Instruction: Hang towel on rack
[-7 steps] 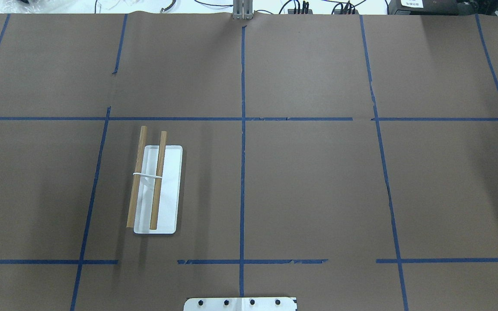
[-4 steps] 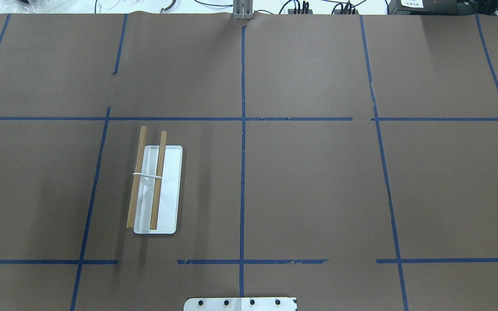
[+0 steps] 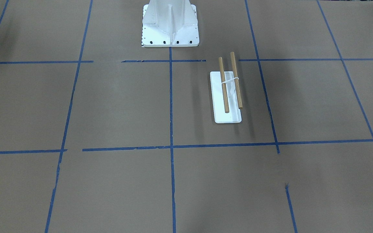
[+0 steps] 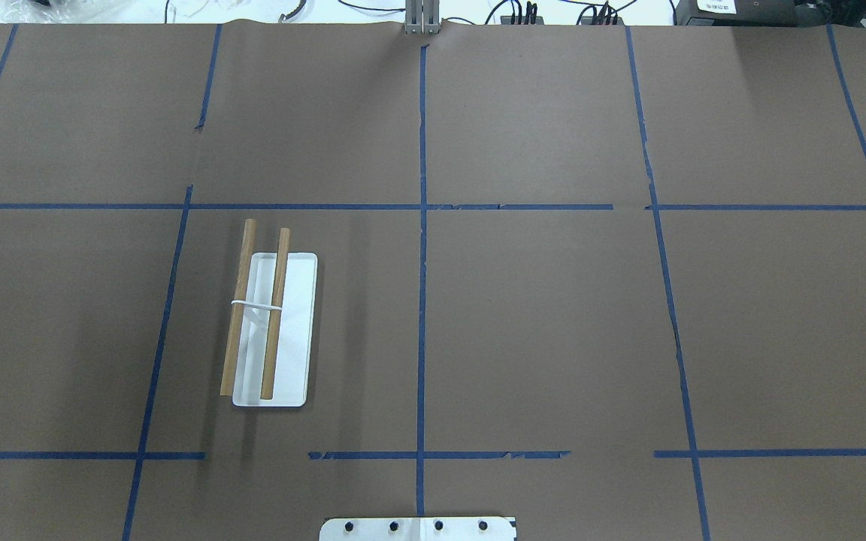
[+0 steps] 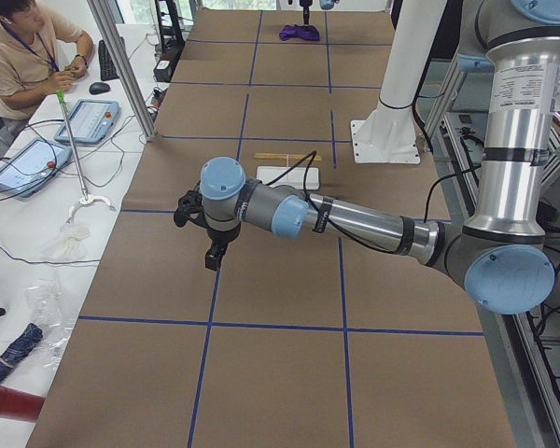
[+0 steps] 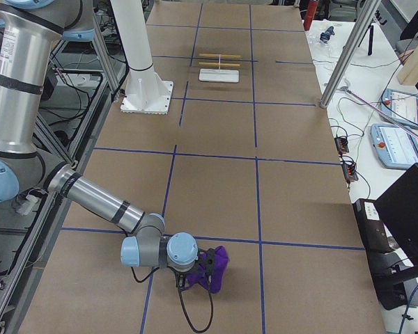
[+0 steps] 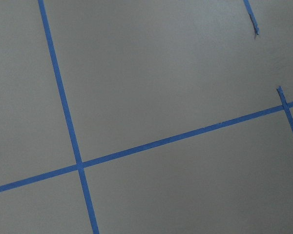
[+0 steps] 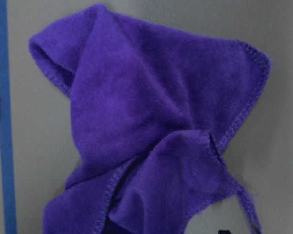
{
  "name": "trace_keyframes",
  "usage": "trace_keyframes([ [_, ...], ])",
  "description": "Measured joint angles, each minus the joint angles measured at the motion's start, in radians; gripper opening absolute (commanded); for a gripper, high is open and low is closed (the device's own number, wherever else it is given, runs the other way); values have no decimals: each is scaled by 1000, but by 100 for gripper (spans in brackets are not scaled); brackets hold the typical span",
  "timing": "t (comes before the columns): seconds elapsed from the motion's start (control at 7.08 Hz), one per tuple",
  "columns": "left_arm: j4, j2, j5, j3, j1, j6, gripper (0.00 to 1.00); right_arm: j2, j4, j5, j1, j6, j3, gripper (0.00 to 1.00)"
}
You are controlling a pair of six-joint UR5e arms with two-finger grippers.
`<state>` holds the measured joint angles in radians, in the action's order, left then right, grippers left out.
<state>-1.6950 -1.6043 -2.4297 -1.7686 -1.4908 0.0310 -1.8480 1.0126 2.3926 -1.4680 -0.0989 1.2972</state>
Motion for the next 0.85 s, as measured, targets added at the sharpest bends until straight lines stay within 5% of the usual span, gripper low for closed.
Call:
trace_keyframes([
  [0.42,0,1,1,2,0,0,100,1,-3,73,-14,-1,30,0],
  [0.85,-73,0,0,11,0,11,100,-65,67,113,-102,-56,334,0],
])
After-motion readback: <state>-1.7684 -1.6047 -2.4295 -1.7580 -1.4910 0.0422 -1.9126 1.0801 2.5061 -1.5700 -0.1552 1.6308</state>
